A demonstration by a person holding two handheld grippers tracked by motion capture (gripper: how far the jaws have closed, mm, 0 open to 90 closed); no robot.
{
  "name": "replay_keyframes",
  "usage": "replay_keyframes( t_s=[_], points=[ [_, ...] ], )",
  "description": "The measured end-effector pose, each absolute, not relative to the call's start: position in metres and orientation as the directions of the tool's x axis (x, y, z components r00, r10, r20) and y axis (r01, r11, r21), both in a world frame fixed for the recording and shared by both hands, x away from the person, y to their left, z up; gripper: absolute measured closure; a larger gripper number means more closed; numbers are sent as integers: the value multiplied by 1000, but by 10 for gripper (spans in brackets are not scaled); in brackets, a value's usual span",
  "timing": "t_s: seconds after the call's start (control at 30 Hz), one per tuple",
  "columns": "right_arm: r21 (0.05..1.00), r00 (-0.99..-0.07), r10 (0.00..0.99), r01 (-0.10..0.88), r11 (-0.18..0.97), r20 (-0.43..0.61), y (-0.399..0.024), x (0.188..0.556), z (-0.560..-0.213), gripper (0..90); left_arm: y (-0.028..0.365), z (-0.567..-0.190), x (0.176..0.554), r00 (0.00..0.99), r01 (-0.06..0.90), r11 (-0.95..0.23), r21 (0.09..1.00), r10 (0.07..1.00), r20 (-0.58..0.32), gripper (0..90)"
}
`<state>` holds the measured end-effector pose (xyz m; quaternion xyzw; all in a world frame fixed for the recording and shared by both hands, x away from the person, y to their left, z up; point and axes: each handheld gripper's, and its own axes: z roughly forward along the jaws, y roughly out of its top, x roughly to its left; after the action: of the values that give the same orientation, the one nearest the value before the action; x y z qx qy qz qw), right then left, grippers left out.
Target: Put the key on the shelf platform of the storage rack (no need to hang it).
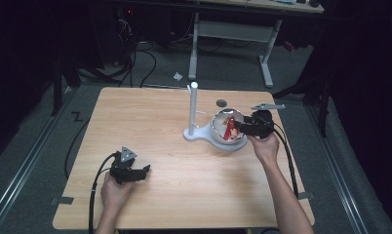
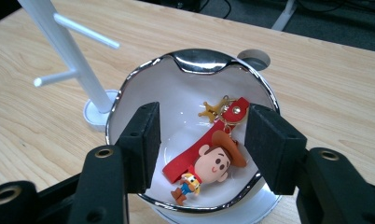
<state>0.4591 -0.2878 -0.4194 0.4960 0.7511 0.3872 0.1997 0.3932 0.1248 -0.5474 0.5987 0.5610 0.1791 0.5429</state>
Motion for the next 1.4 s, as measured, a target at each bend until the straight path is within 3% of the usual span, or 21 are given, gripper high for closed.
replay_keyframes(
  t_s=[0.7, 1.4],
  points=[
    [838, -419, 901, 526, 142, 110, -311, 419, -395, 440, 125, -547, 393, 306, 477, 219, 851, 866, -395, 229],
    [863, -448, 891, 476, 168, 74, -313, 380, -372, 437, 125, -547, 393, 306, 477, 220, 851, 866, -395, 228]
  ],
)
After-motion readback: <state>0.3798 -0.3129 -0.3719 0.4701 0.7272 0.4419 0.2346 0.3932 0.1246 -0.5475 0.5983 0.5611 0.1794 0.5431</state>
